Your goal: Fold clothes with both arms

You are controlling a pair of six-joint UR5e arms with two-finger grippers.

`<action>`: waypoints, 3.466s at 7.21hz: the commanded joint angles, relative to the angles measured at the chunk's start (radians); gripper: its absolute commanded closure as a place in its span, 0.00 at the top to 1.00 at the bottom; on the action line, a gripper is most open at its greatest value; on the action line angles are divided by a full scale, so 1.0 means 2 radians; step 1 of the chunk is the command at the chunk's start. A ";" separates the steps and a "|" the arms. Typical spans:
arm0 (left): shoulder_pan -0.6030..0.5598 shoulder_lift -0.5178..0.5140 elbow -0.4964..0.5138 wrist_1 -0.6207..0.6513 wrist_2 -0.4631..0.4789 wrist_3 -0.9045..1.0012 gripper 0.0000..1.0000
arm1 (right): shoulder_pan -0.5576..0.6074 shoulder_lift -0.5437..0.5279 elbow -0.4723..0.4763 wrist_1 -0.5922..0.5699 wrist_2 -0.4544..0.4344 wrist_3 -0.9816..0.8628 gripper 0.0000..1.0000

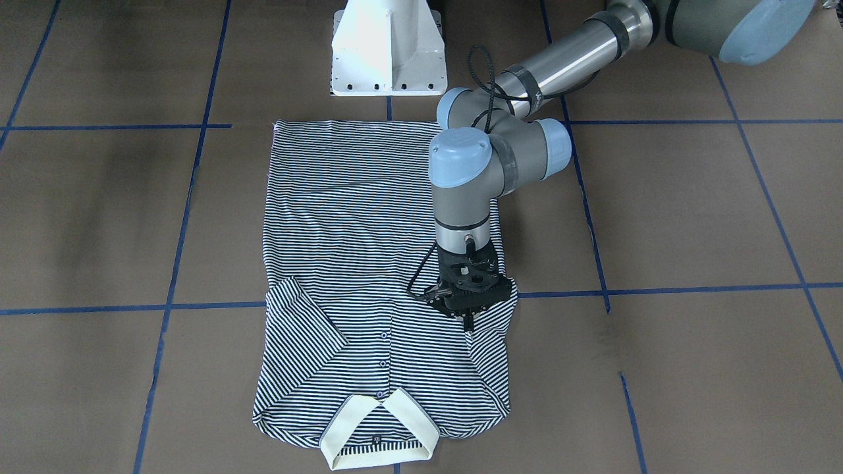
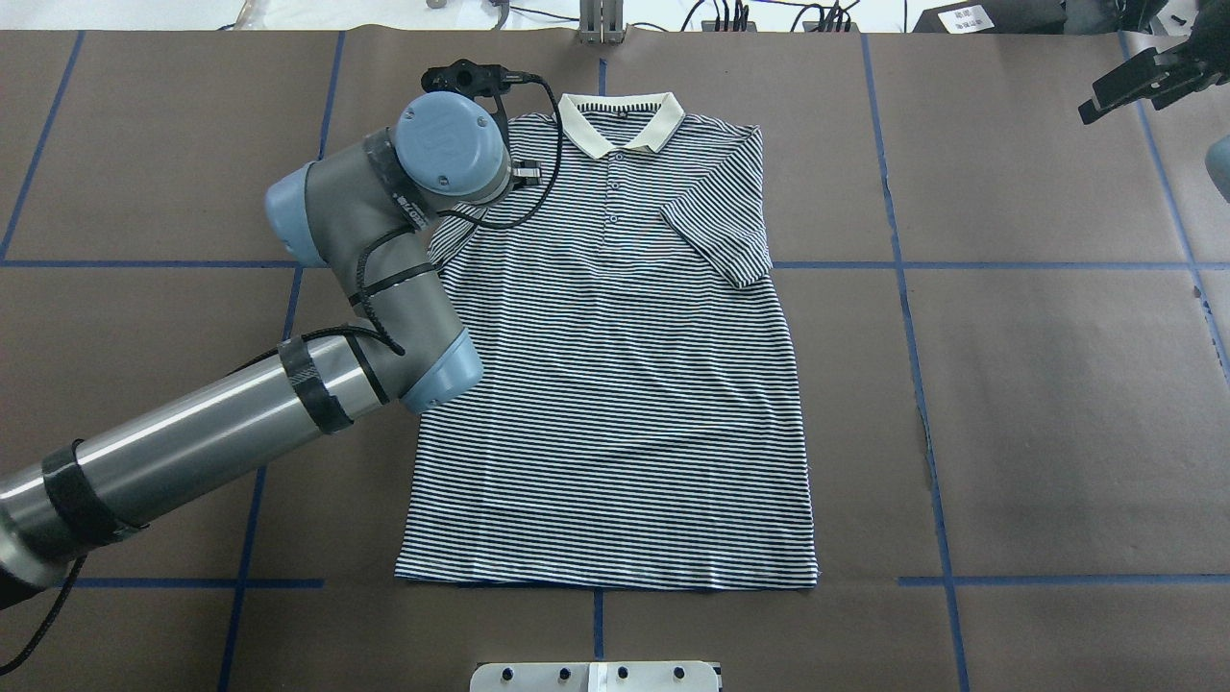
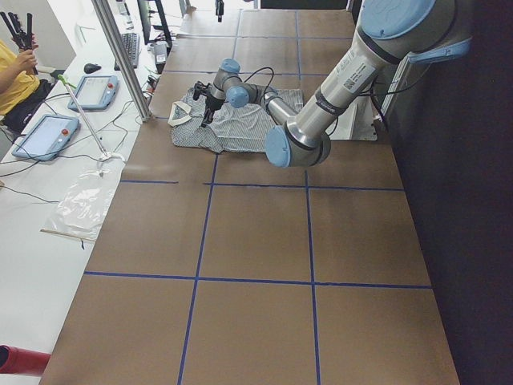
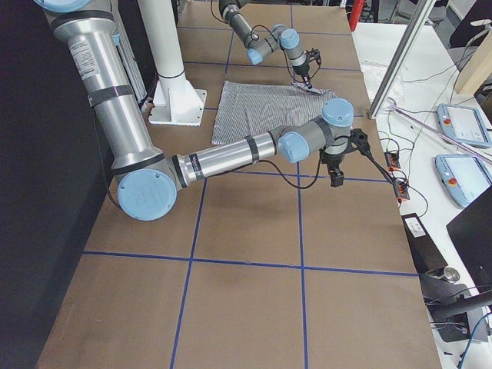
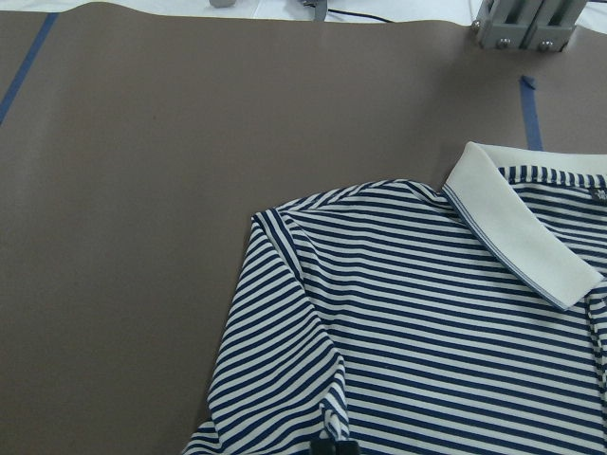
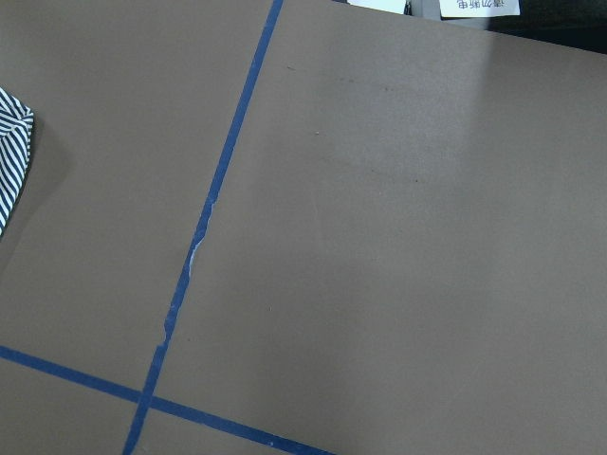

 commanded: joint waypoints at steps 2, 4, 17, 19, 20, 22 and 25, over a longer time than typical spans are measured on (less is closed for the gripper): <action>0.003 -0.033 0.049 0.006 0.005 -0.016 0.00 | 0.000 -0.001 0.002 0.000 -0.001 0.000 1.00; 0.002 -0.048 0.063 0.008 -0.002 0.044 1.00 | 0.000 0.000 0.003 0.000 -0.002 0.008 1.00; 0.153 0.324 -0.423 0.036 -0.059 -0.001 0.85 | -0.496 -0.152 0.333 0.001 -0.379 0.608 0.95; 0.213 0.342 -0.422 0.035 -0.034 -0.071 0.63 | -0.508 -0.152 0.340 0.001 -0.380 0.617 0.95; 0.224 0.346 -0.422 0.036 -0.022 -0.085 0.61 | -0.512 -0.152 0.341 0.001 -0.387 0.620 0.95; 0.230 0.351 -0.422 0.036 -0.020 -0.088 0.60 | -0.516 -0.152 0.341 0.001 -0.389 0.622 0.95; 0.239 0.356 -0.421 0.036 -0.020 -0.088 0.55 | -0.516 -0.152 0.341 0.001 -0.390 0.622 0.94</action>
